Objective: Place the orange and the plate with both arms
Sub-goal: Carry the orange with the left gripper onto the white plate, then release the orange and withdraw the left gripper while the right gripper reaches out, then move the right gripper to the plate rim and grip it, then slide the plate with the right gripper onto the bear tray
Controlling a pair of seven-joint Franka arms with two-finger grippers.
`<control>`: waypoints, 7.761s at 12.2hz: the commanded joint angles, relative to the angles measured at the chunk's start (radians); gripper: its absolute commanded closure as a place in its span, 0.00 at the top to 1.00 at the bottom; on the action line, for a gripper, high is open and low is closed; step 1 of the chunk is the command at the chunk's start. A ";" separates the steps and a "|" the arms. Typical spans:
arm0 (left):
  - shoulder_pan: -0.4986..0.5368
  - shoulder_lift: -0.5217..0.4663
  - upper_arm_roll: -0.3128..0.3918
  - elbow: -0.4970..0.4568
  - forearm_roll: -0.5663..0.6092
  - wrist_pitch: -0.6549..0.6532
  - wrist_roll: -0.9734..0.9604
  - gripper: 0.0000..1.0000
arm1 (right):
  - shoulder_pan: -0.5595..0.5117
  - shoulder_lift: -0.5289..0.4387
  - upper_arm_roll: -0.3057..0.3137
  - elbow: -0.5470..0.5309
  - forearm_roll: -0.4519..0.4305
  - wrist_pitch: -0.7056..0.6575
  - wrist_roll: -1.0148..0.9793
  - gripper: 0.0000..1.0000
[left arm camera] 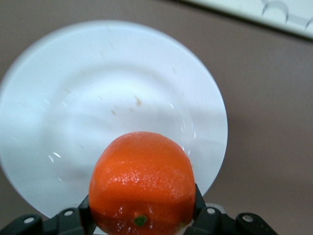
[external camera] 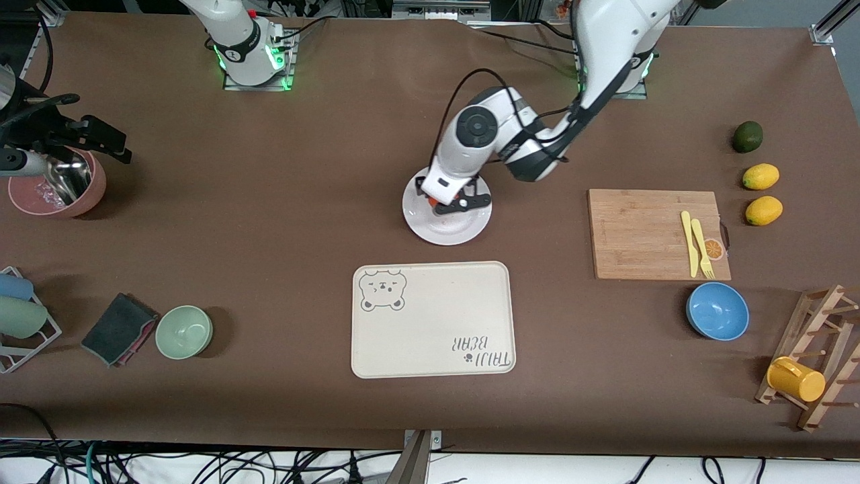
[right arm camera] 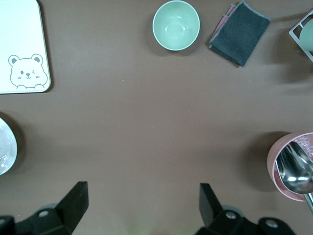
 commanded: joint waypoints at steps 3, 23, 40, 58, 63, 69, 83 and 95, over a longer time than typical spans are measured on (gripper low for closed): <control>-0.040 0.065 0.030 0.057 0.034 -0.015 -0.024 0.19 | -0.005 -0.006 0.003 0.003 0.011 0.001 -0.011 1.00; 0.360 -0.068 0.067 0.273 0.019 -0.540 0.462 1.00 | 0.004 0.016 0.012 0.014 -0.016 -0.019 -0.018 1.00; 0.788 -0.315 0.098 0.296 0.004 -0.735 1.107 1.00 | 0.102 0.258 0.079 -0.417 0.981 0.452 -0.400 1.00; 0.376 -0.568 0.543 0.195 -0.135 -0.669 1.249 1.00 | 0.197 0.562 0.457 -0.492 1.728 1.146 -0.998 0.92; 0.376 -0.547 0.543 0.207 -0.127 -0.669 1.251 1.00 | 0.217 0.574 0.457 -0.486 1.776 1.157 -1.034 0.80; 0.378 -0.545 0.544 0.229 -0.135 -0.669 1.248 1.00 | 0.260 0.606 0.454 -0.455 1.807 1.194 -1.053 0.67; 0.376 -0.539 0.546 0.236 -0.136 -0.664 1.248 1.00 | 0.259 0.643 0.450 -0.443 1.899 1.194 -1.189 0.28; 0.379 -0.527 0.547 0.236 -0.124 -0.662 1.248 1.00 | 0.256 0.669 0.449 -0.420 1.974 1.194 -1.267 0.00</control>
